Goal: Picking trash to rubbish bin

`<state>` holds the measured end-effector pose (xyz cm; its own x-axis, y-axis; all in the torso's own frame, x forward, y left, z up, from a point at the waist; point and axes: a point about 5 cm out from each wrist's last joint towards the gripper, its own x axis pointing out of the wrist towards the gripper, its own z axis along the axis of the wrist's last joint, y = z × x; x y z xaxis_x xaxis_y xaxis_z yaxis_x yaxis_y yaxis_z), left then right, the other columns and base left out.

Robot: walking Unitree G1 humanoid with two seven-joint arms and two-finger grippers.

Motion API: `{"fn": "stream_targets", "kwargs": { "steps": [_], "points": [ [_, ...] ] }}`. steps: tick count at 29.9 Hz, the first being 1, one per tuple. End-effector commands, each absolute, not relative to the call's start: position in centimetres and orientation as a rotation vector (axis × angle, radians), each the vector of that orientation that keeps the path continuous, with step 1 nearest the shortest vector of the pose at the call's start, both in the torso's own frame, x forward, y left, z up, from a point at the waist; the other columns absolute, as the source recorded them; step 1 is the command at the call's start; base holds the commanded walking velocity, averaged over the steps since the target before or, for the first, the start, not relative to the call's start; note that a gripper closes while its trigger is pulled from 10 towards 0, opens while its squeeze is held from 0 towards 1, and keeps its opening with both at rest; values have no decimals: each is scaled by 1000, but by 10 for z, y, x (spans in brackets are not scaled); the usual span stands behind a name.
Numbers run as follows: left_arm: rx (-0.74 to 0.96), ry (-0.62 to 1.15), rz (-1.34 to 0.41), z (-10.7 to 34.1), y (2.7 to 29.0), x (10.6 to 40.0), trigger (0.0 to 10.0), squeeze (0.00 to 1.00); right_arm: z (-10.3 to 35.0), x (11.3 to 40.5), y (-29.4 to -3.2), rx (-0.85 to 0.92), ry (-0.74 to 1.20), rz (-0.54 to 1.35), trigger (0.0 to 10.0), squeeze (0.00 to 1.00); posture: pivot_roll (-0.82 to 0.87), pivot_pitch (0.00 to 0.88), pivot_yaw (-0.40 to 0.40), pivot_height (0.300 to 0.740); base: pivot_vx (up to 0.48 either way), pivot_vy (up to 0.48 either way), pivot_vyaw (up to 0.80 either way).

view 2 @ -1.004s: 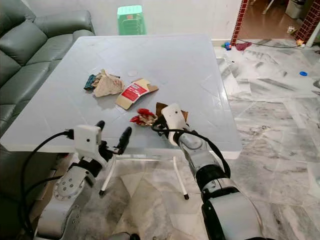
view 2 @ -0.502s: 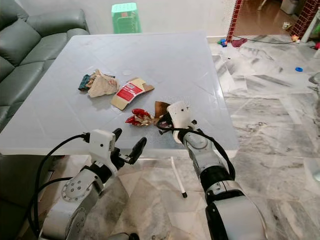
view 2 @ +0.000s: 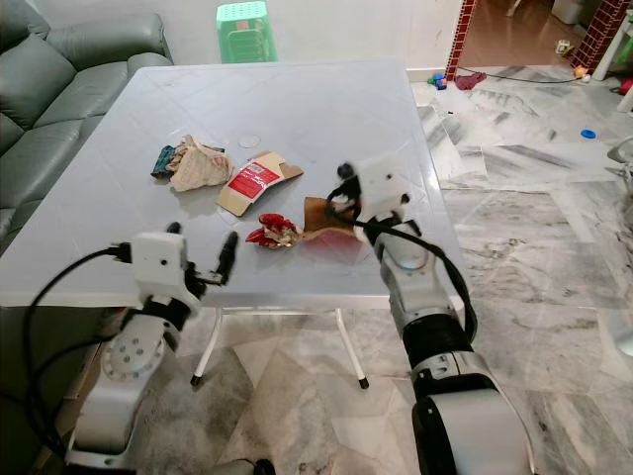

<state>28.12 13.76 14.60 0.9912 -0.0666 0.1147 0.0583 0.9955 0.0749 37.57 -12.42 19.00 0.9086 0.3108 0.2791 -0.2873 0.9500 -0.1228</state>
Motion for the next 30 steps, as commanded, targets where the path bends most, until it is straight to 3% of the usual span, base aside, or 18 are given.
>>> {"fn": "stream_targets", "kwargs": {
  "steps": [1, 6, 14, 15, 30],
  "points": [
    [90, -119, -40, 145, 139, 283, 10000, 0, 199, 373, -130, -73, -358, 277, 0, 0, 17, 77, 22, 740, 0, 0, 0],
    [64, -128, -88, 145, 125, 289, 10000, 0, 225, 358, -135, -97, -484, 258, 0, 0, 2, 73, 21, 740, 0, 0, 0],
    [56, -171, -116, 151, 107, 299, 10000, 0, 225, 344, -139, -129, -481, 278, 0, 0, -37, 68, 24, 740, 0, -81, 0],
    [53, -177, -118, 152, 104, 301, 10000, 0, 223, 343, -140, -136, -469, 277, 10000, 0, -43, 68, 24, 740, 0, -480, 0],
    [18, -188, -88, 149, 106, 303, 10000, 0, 219, 337, -136, -140, -394, 317, 10000, 0, -47, 69, 11, 740, 0, -448, 0]
  ]
}}
